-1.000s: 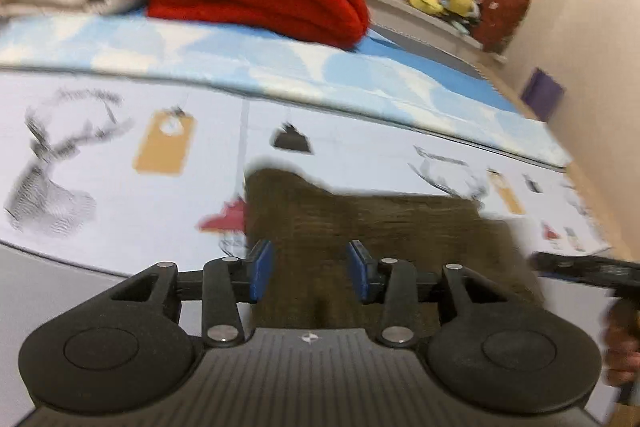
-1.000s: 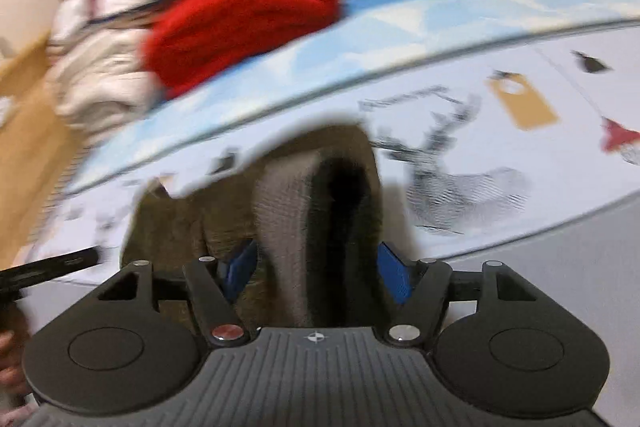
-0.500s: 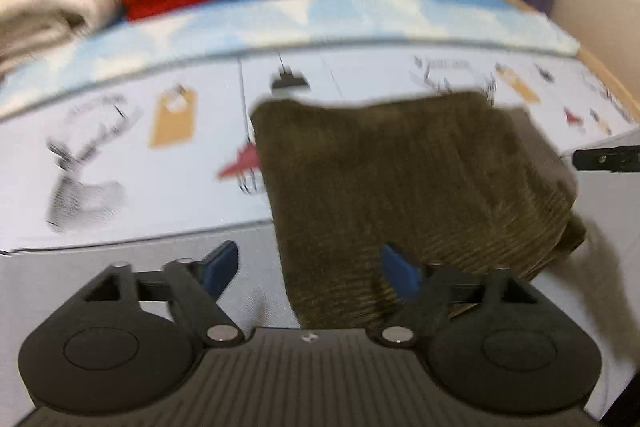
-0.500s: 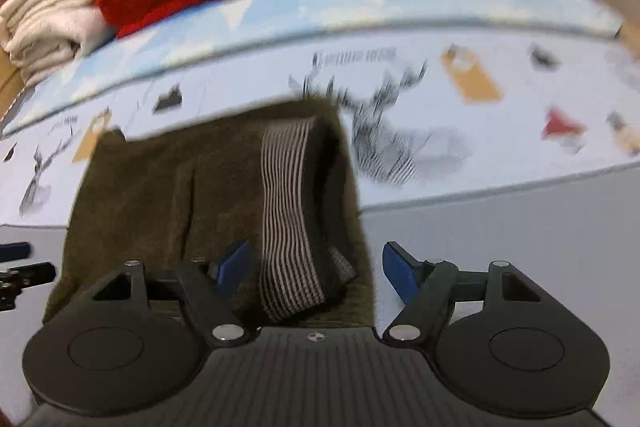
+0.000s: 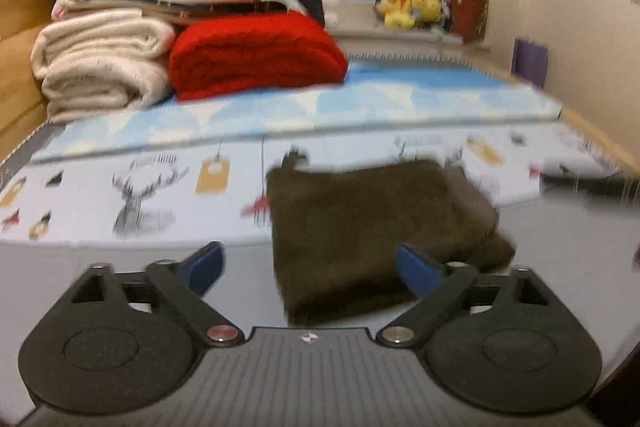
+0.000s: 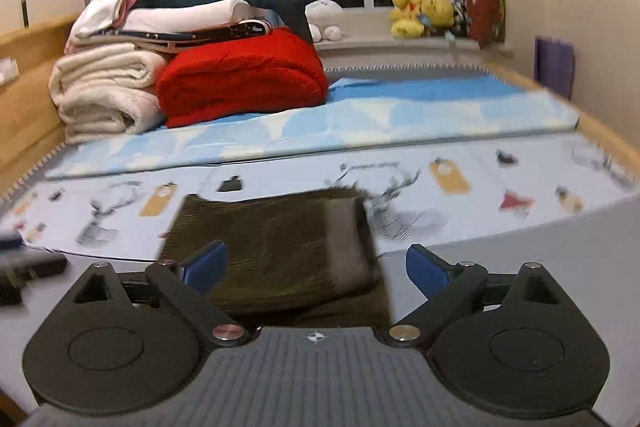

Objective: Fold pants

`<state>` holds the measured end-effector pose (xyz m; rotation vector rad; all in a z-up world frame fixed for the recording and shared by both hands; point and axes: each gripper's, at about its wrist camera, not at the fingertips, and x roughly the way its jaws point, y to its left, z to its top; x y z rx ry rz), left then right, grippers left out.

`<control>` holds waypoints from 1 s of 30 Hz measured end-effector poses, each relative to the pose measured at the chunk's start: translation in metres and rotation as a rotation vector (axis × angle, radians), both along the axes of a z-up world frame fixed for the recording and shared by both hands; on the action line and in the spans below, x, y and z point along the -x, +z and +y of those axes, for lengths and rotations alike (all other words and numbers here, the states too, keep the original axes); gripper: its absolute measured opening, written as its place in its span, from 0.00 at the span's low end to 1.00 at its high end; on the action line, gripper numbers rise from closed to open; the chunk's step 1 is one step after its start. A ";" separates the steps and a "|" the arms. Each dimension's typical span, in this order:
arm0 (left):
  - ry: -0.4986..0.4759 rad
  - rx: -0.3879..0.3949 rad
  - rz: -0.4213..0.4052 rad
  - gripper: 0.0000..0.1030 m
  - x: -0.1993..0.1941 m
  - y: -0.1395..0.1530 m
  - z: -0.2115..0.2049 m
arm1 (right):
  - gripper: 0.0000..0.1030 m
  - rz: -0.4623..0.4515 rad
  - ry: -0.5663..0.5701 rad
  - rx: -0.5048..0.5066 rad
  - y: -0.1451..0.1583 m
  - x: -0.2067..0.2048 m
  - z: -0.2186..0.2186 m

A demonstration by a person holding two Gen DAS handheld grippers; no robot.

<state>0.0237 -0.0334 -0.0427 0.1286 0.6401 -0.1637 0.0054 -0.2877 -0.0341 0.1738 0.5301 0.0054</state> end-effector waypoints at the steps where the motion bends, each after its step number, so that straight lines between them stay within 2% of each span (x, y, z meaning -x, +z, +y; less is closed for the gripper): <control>1: 0.036 -0.029 0.057 0.99 -0.002 -0.006 -0.004 | 0.93 -0.019 0.000 0.017 0.000 0.004 0.007; 3: 0.045 0.008 0.061 0.99 -0.003 -0.006 -0.005 | 0.93 0.000 -0.016 0.052 -0.003 0.004 0.015; 6: 0.072 -0.032 0.076 0.99 -0.008 -0.010 -0.010 | 0.93 0.039 -0.015 0.018 -0.008 -0.001 0.018; 11: 0.091 0.030 0.113 0.99 -0.013 -0.013 -0.010 | 0.93 0.075 -0.038 0.012 -0.015 -0.007 0.021; 18: 0.074 -0.017 0.104 0.99 -0.025 -0.025 -0.022 | 0.93 0.127 -0.025 0.071 -0.019 -0.016 0.031; 25: 0.098 0.029 0.158 0.99 -0.038 -0.033 -0.014 | 0.93 0.163 -0.008 0.114 -0.031 -0.020 0.029; 30: 0.113 0.060 0.185 0.99 -0.044 -0.035 -0.010 | 0.93 0.169 -0.012 0.109 -0.033 -0.023 0.026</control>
